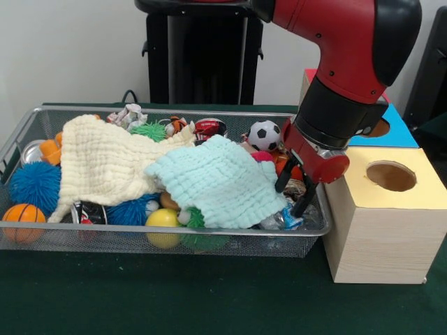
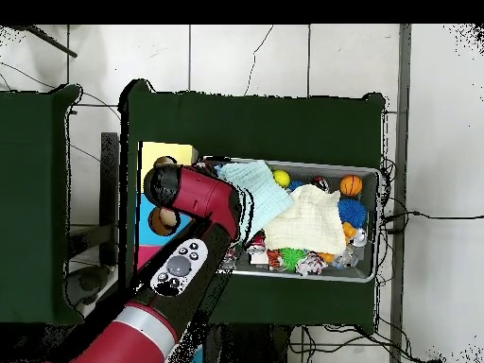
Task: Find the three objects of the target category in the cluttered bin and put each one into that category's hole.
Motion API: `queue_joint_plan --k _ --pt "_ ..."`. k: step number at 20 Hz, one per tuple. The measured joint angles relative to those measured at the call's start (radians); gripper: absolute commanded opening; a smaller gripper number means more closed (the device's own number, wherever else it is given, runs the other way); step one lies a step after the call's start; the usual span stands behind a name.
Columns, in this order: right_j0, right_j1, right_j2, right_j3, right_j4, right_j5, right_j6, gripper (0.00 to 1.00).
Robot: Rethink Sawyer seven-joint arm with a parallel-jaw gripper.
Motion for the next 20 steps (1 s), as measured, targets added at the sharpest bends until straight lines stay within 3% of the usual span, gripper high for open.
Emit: queue_joint_plan --k 12,20 --pt "-0.008 -0.004 0.017 0.000 0.020 -0.023 0.000 1.00" --pt "-0.051 -0.049 0.079 0.032 0.021 -0.092 0.000 1.00"
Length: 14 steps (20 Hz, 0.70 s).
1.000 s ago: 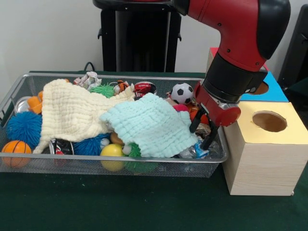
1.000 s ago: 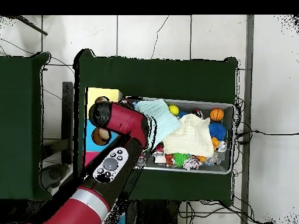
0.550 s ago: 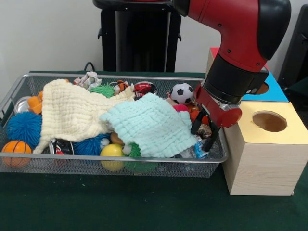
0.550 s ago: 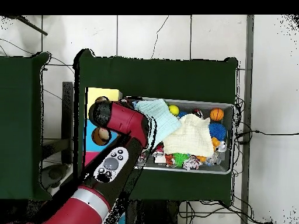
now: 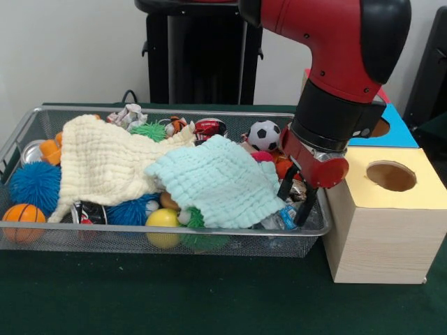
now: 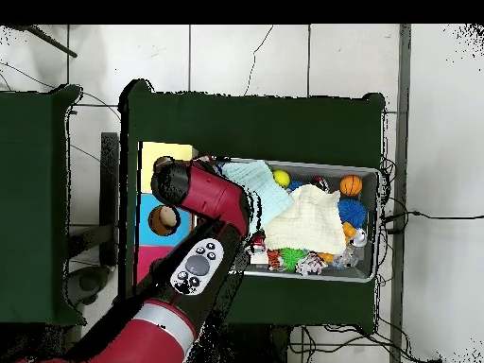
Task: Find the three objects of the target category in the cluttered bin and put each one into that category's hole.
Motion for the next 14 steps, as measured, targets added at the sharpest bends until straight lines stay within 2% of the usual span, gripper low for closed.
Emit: queue_joint_plan --k 14 --pt "-0.014 -0.015 0.024 0.023 0.000 -0.049 0.000 1.00"
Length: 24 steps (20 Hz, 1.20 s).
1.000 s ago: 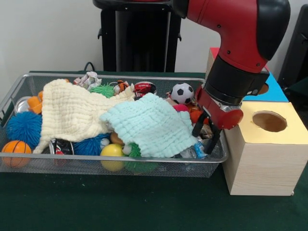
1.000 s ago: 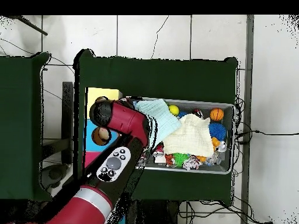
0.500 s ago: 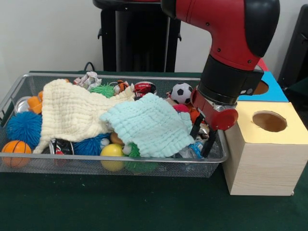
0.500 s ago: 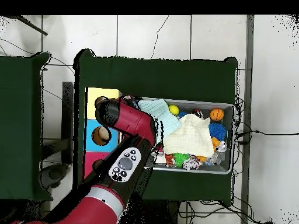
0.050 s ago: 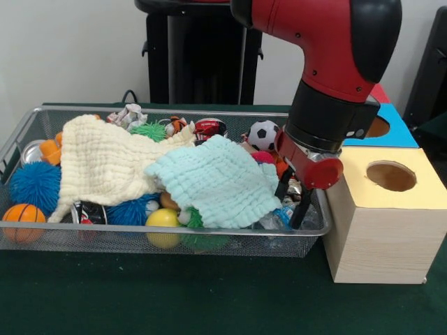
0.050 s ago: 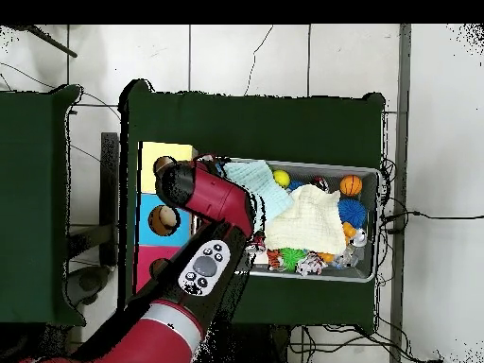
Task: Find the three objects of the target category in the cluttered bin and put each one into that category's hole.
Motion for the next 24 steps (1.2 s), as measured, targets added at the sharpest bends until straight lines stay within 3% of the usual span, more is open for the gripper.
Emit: queue_joint_plan --k 24 --pt "0.031 0.022 -0.014 0.000 0.010 -0.030 0.000 1.00"
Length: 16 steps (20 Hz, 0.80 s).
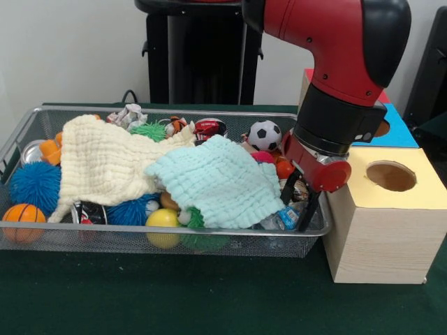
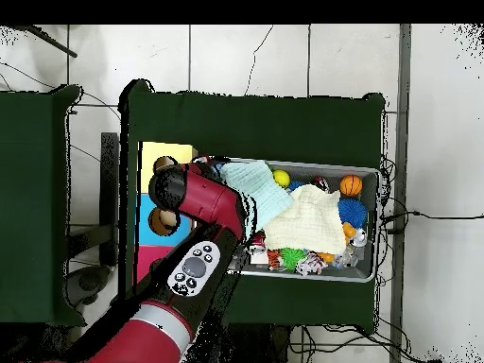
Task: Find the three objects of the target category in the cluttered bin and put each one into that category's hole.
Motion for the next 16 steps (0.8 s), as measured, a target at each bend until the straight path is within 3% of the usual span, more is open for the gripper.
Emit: queue_joint_plan --k 15,16 --pt "0.002 0.003 -0.002 0.002 -0.001 -0.003 0.000 1.00" --pt "0.002 0.003 -0.002 0.003 -0.002 -0.002 0.000 0.00"
